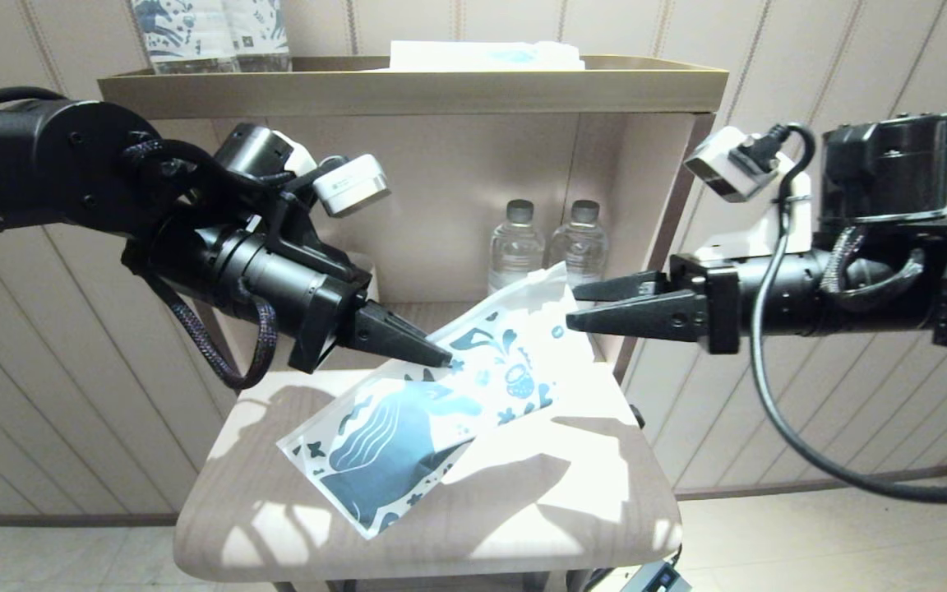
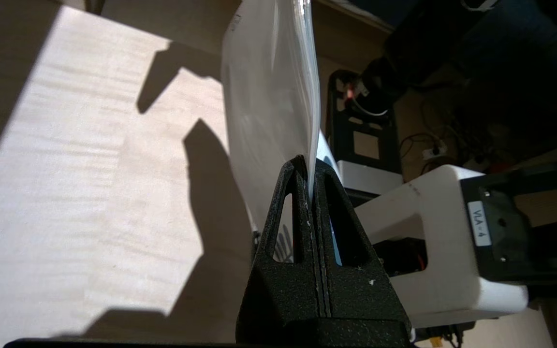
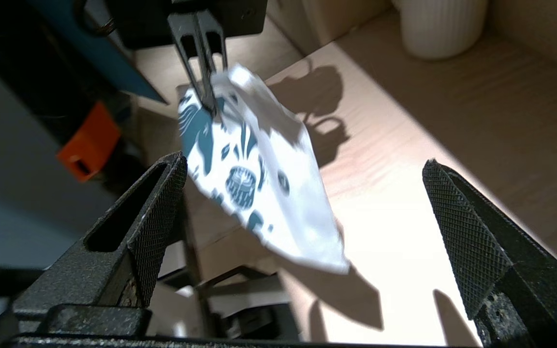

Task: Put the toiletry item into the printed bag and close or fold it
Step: Hand it to the other hand

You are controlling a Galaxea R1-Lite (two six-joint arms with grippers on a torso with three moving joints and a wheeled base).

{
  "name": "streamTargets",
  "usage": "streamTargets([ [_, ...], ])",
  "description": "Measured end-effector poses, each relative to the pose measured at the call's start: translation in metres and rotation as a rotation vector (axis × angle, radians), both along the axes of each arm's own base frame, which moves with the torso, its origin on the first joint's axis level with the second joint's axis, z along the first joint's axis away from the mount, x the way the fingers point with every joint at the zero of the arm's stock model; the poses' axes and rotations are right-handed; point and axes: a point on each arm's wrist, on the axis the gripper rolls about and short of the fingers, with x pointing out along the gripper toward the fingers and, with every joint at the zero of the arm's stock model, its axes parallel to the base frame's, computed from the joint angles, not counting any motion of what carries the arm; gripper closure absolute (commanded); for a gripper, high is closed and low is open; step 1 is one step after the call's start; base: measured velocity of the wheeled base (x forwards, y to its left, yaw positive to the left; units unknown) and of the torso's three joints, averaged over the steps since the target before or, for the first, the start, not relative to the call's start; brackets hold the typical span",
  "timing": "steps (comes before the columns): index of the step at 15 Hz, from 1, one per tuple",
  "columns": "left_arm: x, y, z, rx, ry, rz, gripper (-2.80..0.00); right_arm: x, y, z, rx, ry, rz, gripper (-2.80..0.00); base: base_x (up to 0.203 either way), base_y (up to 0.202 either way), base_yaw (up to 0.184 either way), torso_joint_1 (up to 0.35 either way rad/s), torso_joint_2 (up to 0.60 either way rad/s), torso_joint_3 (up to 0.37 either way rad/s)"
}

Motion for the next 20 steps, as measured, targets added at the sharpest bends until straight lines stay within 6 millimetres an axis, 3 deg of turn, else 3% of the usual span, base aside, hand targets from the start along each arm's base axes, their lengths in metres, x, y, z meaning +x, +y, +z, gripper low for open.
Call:
streamTargets([
  [3,-0.001,0.001,0.006,-0.011,0.015,-0.009,0.0,-0.001,-0.019,0.0,0.012,0.059,0.061,-2.8,0.0,0.0,0.0,0.0,0.0,0.0],
  [8,-0.003,0.003,0.018,0.021,0.048,-0.019,0.0,0.004,-0.019,0.013,0.015,0.015,0.109,-2.8,0.0,0.0,0.0,0.0,0.0,0.0],
  [11,0.0,0.0,0.011,0.062,0.044,-0.031,0.0,0.004,-0.016,0.027,-0.014,0.018,0.129,-2.8,0.0,0.0,0.0,0.0,0.0,0.0],
  [20,0.003,-0.019,-0.005,0.18,-0.002,-0.049,0.0,0.016,0.027,0.006,-0.359,-0.056,0.154,-2.8,0.0,0.0,0.0,0.0,0.0,0.0],
])
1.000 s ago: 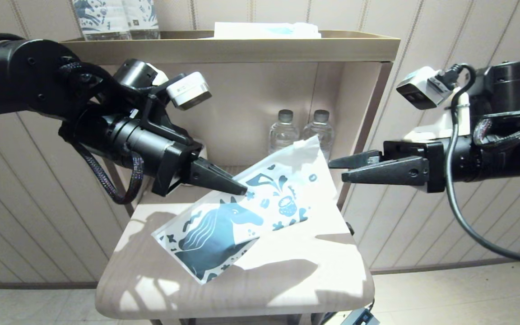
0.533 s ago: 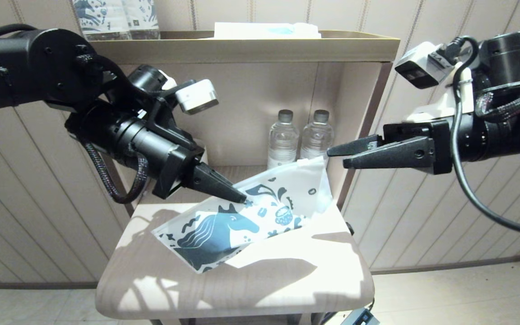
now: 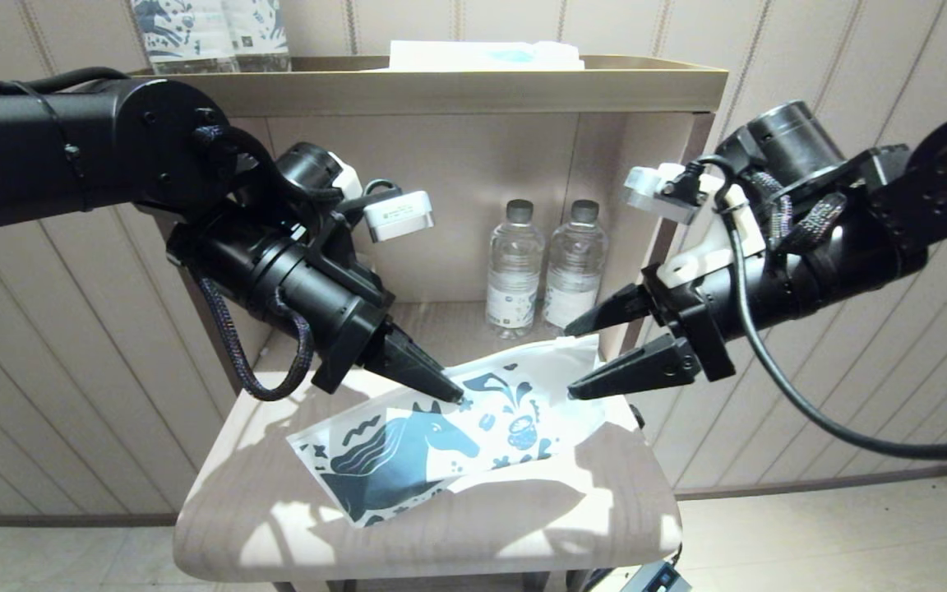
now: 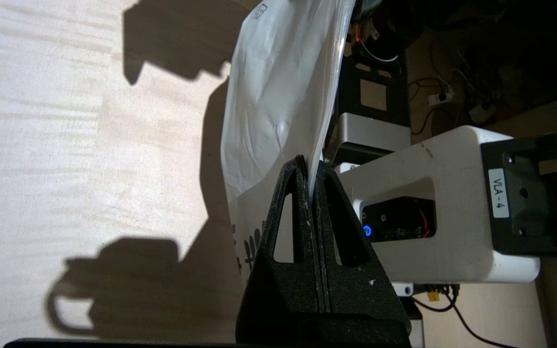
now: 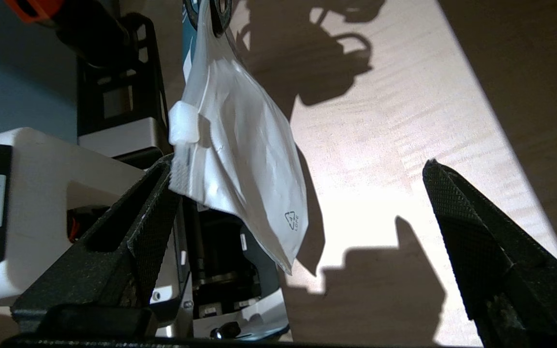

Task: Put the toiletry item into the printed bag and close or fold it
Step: Hand it to the other hand

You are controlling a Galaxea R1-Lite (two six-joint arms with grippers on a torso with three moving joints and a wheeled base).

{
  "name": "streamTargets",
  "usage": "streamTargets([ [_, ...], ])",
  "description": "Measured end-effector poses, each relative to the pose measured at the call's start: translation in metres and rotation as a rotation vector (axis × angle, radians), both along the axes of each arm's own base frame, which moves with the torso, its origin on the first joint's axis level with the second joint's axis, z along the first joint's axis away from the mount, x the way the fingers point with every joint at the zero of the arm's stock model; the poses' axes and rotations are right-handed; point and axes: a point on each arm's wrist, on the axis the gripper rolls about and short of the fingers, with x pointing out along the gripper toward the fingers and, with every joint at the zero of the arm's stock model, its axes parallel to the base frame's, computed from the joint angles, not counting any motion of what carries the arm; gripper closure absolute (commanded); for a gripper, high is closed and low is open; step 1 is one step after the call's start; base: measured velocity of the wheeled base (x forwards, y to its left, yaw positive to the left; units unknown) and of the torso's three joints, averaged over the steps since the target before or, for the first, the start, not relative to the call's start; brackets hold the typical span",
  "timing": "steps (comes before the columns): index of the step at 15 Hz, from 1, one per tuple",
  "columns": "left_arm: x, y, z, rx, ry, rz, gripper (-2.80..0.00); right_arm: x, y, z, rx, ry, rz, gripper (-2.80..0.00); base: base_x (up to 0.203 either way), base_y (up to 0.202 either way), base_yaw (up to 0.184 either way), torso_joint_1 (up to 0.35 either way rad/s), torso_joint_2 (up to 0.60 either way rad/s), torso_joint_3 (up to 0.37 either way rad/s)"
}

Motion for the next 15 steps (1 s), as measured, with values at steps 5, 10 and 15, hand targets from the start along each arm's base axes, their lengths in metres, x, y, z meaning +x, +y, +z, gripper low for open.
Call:
streamTargets([
  [5,0.001,-0.001,-0.001,0.0,-0.006,-0.006,0.0,0.006,0.029,-0.01,-0.056,-0.033,0.055,-2.8,0.0,0.0,0.0,0.0,0.0,0.0],
  [10,0.001,-0.001,-0.002,-0.002,-0.01,-0.007,0.0,0.005,0.04,-0.016,-0.062,-0.029,0.091,-2.8,0.0,0.0,0.0,0.0,0.0,0.0],
  [15,0.001,-0.001,-0.002,-0.003,-0.009,-0.007,0.0,0.008,0.042,-0.018,-0.063,-0.026,0.093,-2.8,0.0,0.0,0.0,0.0,0.0,0.0],
])
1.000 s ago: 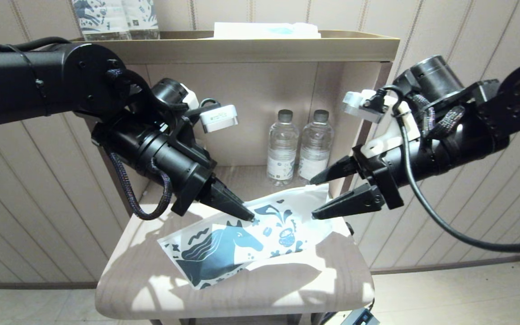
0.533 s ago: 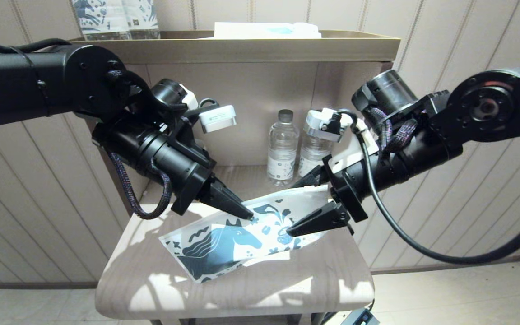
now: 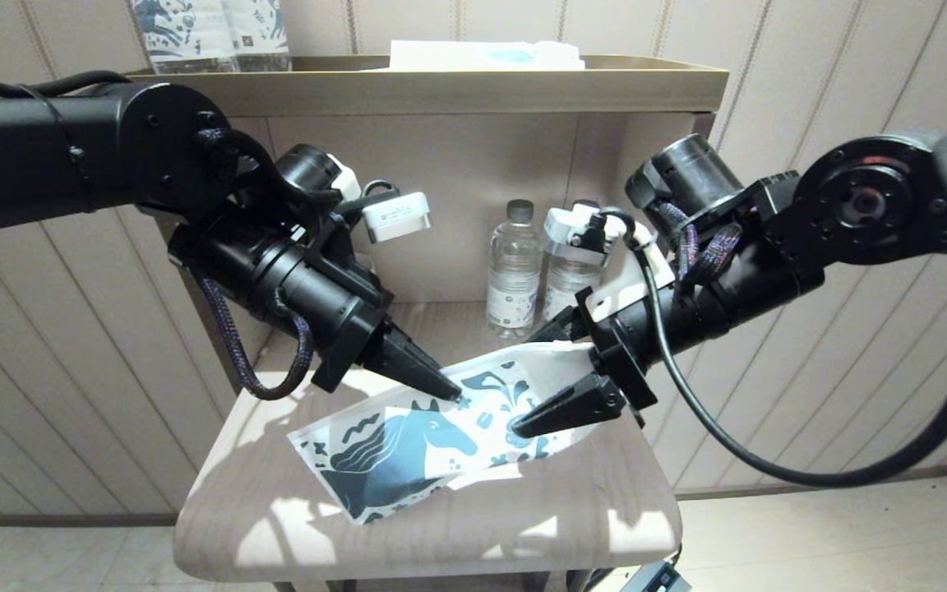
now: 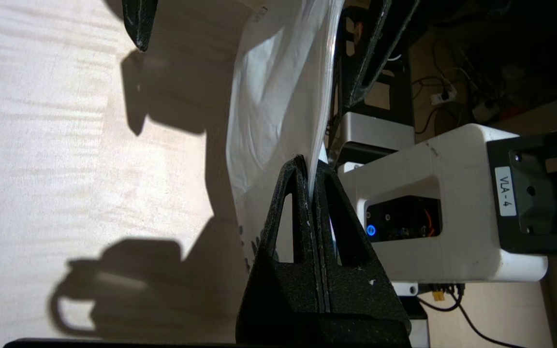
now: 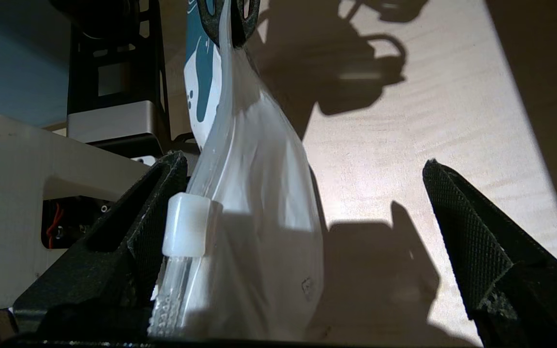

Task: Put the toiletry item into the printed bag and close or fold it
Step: Hand it to the other hand

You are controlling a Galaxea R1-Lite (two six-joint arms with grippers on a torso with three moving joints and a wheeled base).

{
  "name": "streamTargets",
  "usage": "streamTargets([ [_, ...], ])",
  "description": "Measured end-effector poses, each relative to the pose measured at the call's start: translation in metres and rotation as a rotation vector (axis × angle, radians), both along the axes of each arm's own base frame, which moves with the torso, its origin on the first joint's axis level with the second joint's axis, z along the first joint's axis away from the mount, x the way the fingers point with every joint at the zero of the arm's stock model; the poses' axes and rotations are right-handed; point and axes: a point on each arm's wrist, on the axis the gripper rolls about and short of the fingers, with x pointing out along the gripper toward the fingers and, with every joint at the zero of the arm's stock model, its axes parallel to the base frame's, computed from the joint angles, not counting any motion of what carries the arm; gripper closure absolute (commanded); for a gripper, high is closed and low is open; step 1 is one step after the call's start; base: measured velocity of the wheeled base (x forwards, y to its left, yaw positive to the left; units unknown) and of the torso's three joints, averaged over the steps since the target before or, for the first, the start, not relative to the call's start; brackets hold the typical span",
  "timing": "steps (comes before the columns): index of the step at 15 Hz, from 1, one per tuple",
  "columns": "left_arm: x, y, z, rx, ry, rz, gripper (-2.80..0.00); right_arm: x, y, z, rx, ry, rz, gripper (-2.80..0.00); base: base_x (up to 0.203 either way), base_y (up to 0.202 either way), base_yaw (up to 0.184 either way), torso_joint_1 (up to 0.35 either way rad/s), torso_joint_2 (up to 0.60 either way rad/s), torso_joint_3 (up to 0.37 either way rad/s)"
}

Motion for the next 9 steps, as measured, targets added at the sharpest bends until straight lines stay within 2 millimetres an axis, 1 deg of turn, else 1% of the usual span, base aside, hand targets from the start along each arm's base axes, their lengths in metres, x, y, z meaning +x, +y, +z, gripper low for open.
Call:
streamTargets([
  [9,-0.0001,-0.0001,0.0,-0.001,0.0,-0.001,0.0,0.0015,0.0033,-0.0007,0.005,-0.006,0.006,-2.8,0.0,0.0,0.0,0.0,0.0,0.0],
])
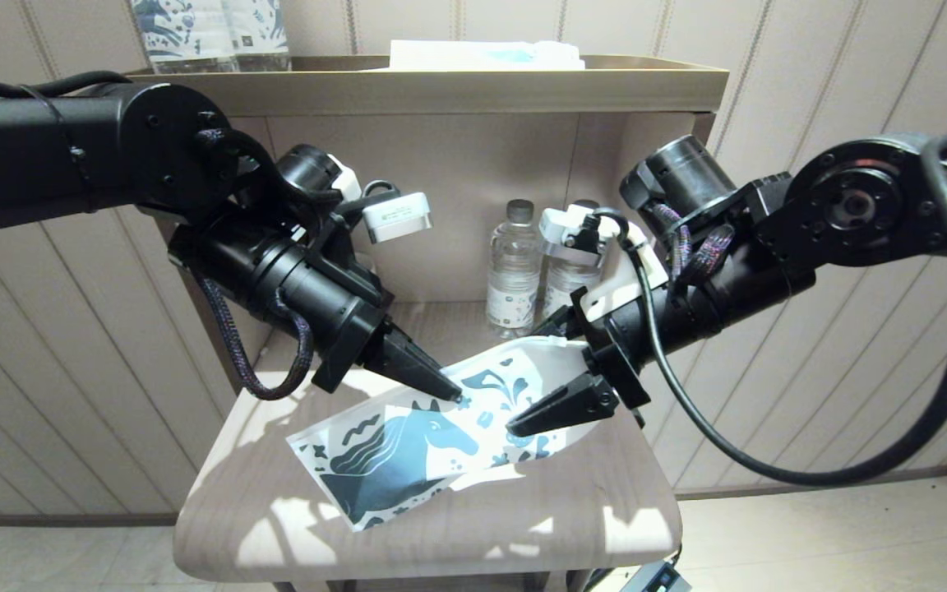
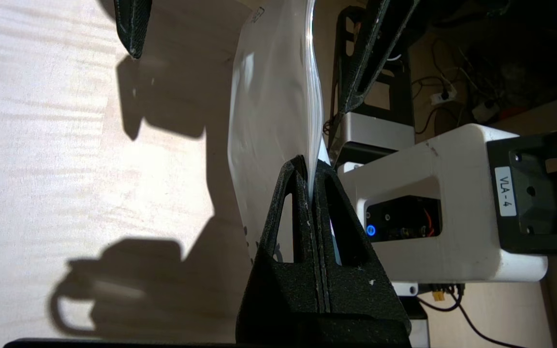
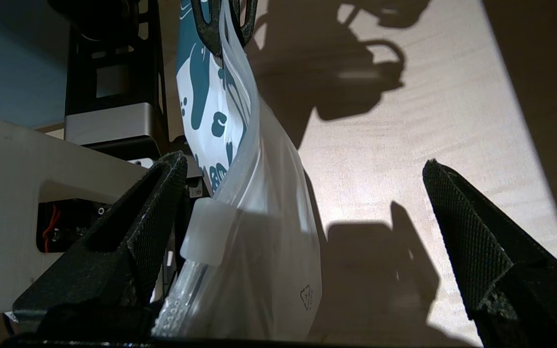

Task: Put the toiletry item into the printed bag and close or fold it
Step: Hand it to the other hand

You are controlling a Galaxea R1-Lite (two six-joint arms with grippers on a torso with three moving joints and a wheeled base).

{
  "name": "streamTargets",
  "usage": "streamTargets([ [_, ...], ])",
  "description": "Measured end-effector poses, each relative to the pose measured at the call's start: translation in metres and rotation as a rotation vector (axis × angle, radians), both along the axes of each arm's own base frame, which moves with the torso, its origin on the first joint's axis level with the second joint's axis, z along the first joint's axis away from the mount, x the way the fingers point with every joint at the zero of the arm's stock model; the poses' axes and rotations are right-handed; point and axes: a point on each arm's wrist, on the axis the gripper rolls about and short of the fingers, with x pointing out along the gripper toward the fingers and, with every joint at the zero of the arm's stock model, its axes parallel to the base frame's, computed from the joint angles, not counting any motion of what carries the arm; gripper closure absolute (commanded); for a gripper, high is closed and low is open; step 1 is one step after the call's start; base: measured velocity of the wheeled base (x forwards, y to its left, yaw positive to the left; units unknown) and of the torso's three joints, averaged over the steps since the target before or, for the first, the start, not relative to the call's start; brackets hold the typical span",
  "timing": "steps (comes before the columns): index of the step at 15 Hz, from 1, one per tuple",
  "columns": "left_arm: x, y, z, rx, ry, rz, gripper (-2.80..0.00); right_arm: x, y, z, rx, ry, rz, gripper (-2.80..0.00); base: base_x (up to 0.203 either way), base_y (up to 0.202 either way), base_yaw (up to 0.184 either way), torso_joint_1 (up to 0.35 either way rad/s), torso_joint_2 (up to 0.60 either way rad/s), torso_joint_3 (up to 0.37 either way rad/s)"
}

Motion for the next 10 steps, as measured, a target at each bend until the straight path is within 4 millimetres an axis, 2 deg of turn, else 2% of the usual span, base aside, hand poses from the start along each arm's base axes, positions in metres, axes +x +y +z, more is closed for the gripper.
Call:
streamTargets([
  [10,-0.0004,0.0002,0.0002,-0.001,0.003,-0.001,0.0,0.0003,-0.0001,-0.0012,0.0,0.003,-0.002,-2.8,0.0,0.0,0.0,0.0,0.0,0.0],
])
